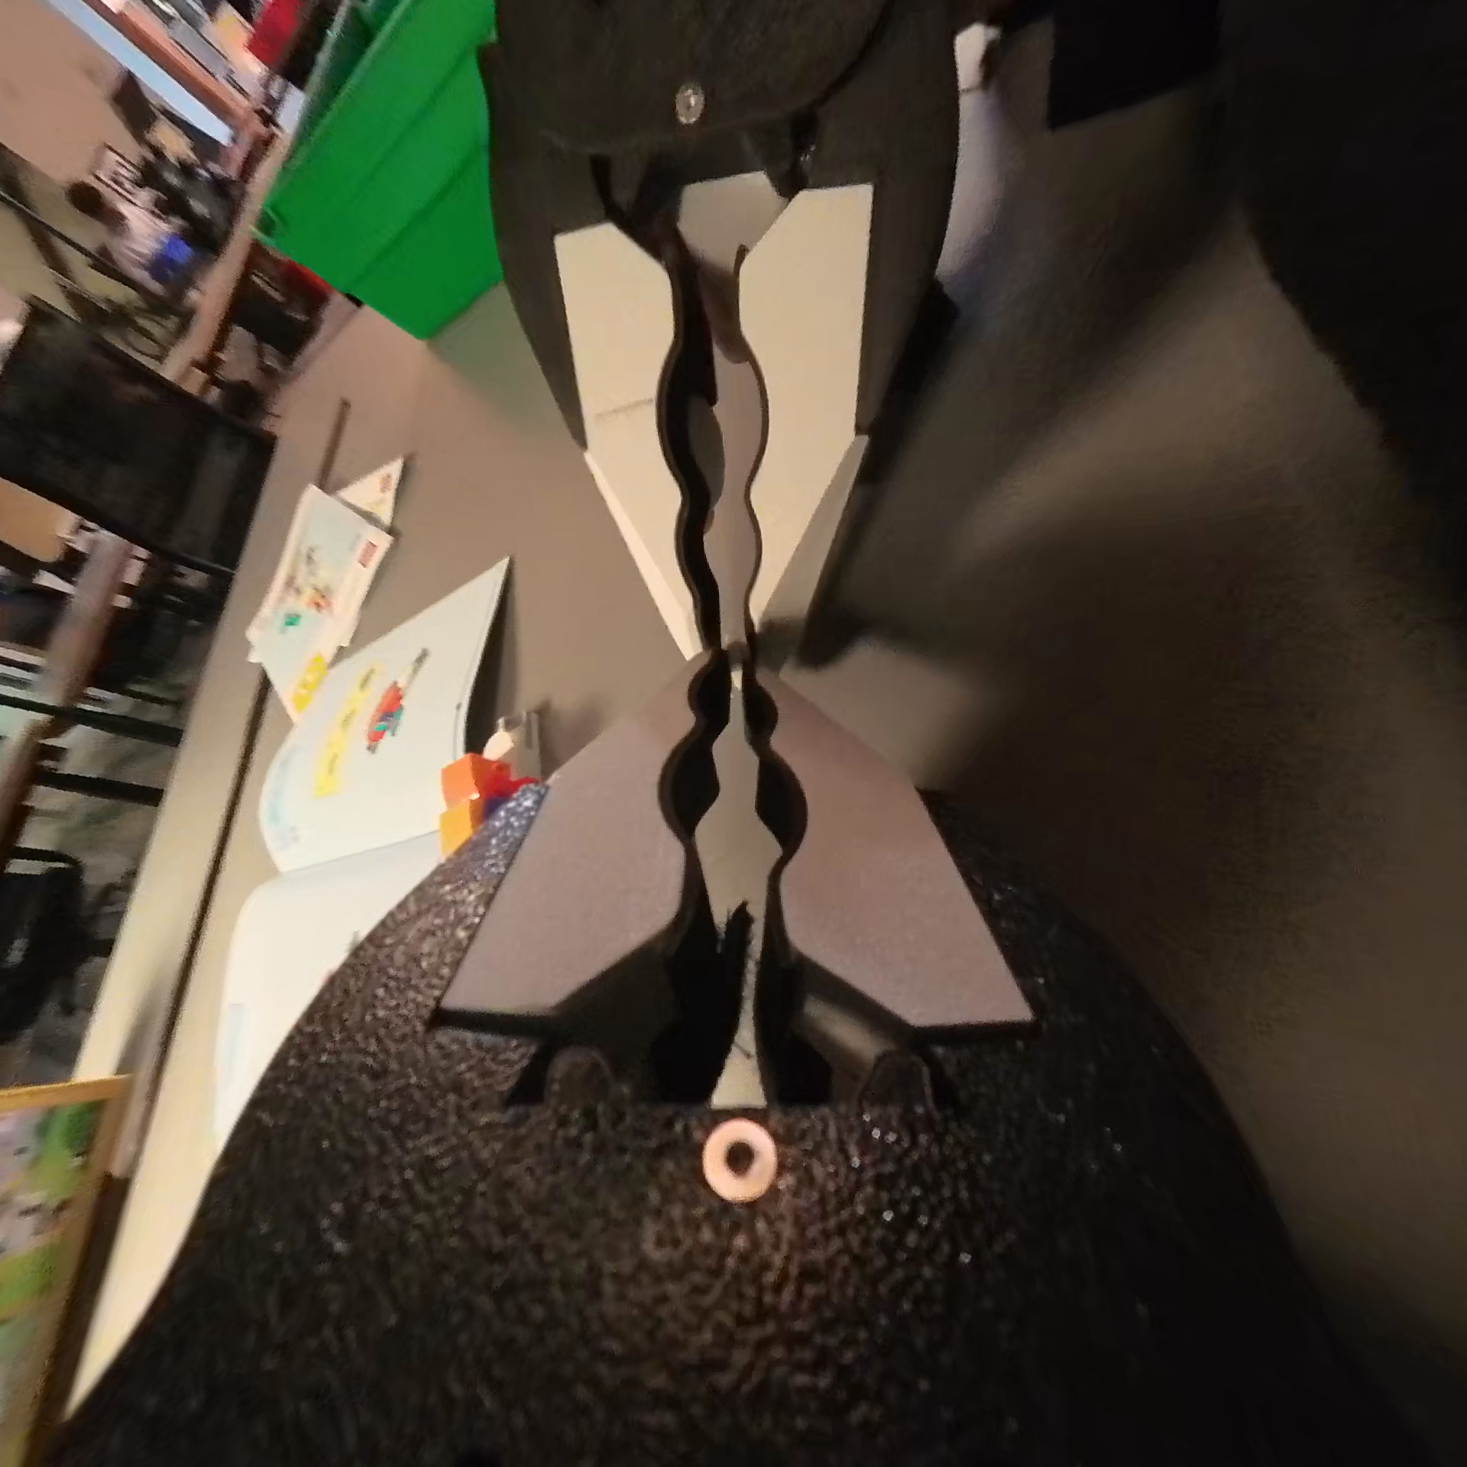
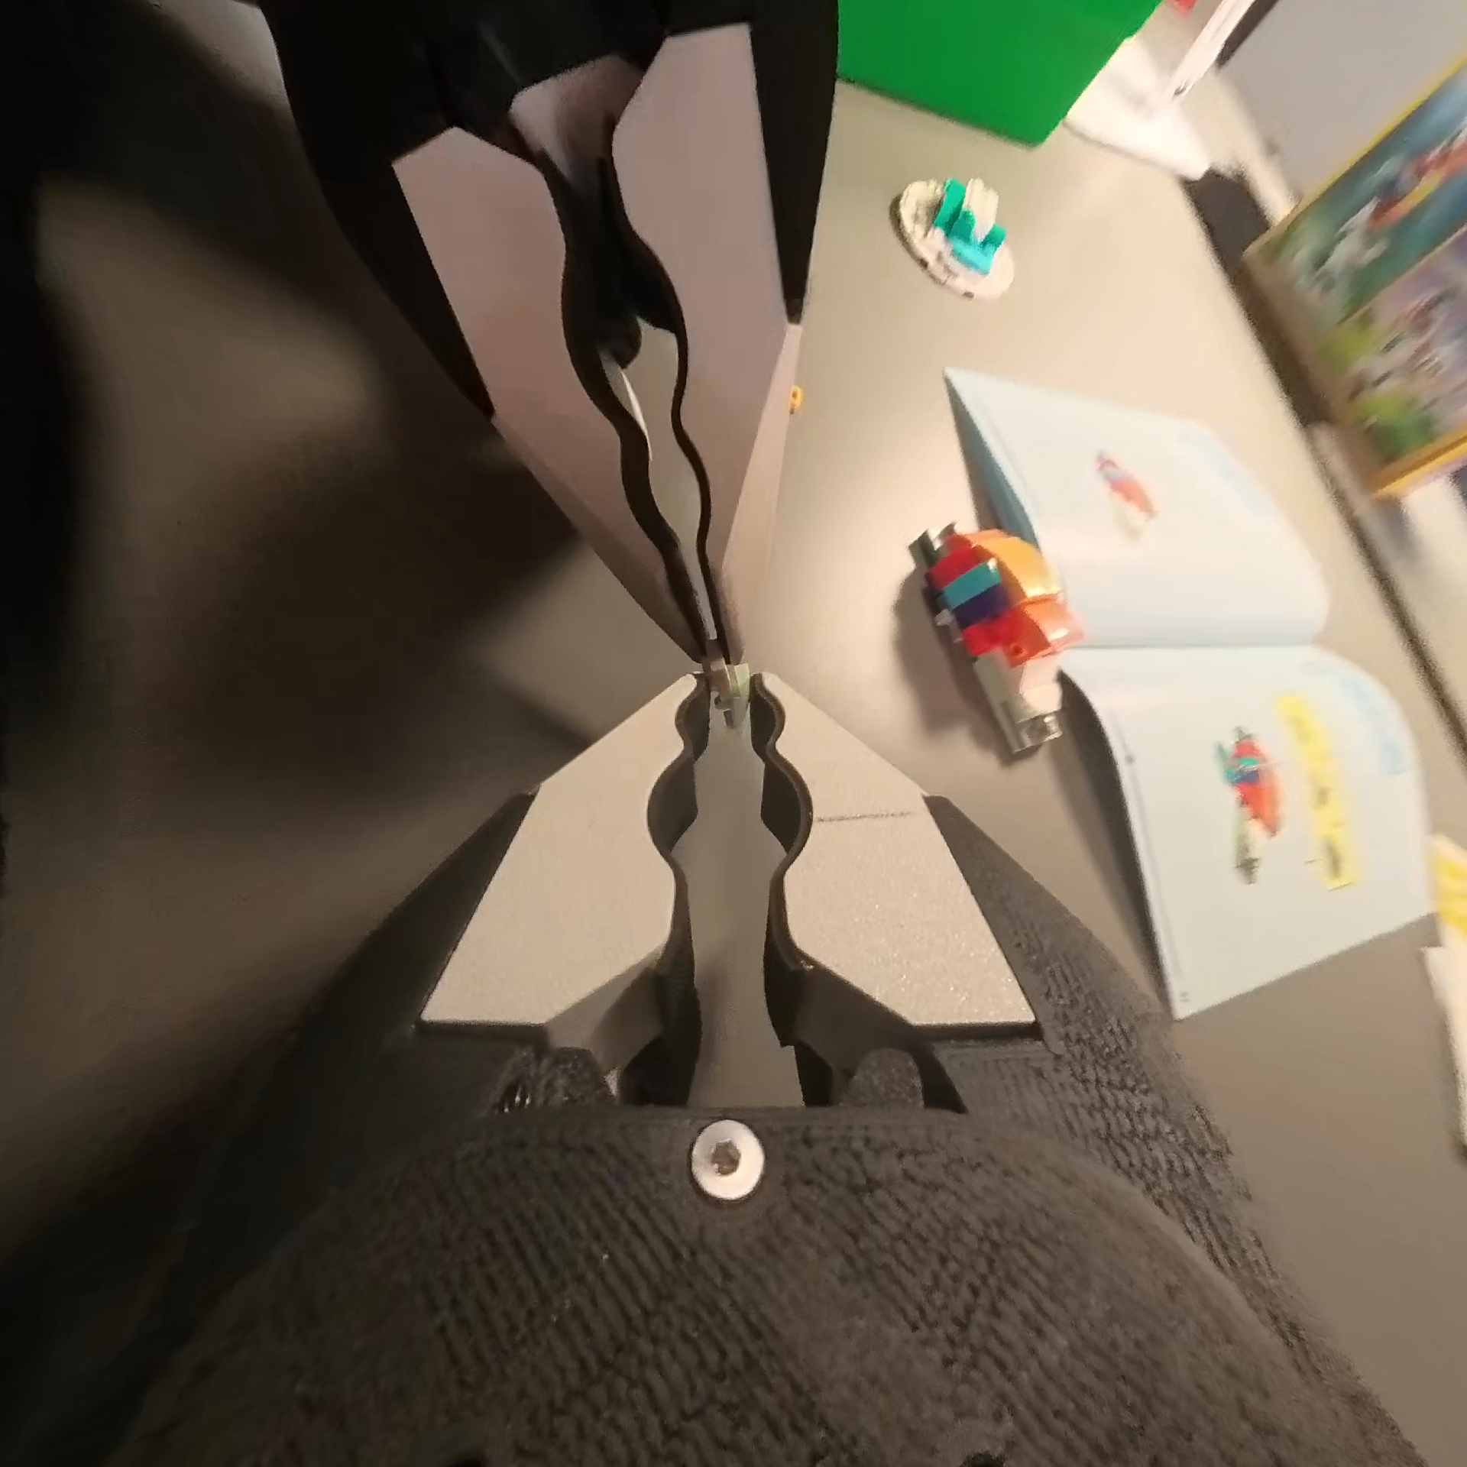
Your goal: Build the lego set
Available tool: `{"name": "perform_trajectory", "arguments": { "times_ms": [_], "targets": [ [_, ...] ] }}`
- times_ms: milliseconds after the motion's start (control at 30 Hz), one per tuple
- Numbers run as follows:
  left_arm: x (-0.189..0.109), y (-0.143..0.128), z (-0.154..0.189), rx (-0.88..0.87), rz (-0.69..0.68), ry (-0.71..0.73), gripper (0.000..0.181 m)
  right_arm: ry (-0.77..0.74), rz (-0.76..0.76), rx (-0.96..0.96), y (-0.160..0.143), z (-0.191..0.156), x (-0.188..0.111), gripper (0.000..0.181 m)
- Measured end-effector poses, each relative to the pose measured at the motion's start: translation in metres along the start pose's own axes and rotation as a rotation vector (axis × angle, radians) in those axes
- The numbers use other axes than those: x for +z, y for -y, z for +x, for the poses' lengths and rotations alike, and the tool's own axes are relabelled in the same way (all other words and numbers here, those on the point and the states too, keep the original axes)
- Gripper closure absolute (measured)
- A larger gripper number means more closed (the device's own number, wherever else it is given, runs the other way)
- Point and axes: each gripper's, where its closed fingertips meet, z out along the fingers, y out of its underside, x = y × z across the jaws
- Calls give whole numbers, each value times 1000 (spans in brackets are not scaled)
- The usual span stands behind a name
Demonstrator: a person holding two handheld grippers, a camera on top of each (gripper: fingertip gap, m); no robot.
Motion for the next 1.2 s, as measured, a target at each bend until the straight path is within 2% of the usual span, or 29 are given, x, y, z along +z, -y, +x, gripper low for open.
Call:
{"name": "perform_trajectory", "arguments": {
  "times_ms": [200, 533, 900, 1200],
  "targets": [
    [-1, -3, -2, 125, -32, 90, 179, -64, -2, -85, 1, 2, 3, 174],
    [-2, -4, -6, 177, -59, 137, 179, -113, 5, -125, 3, 7, 4, 174],
    [-14, 14, -27, 339, -50, 286, 179, -194, 171, -18, 24, 24, -12, 172],
    [-21, 21, -32, 405, -48, 331, 179, -216, 249, 11, 35, 27, -18, 171]
  ]
}}
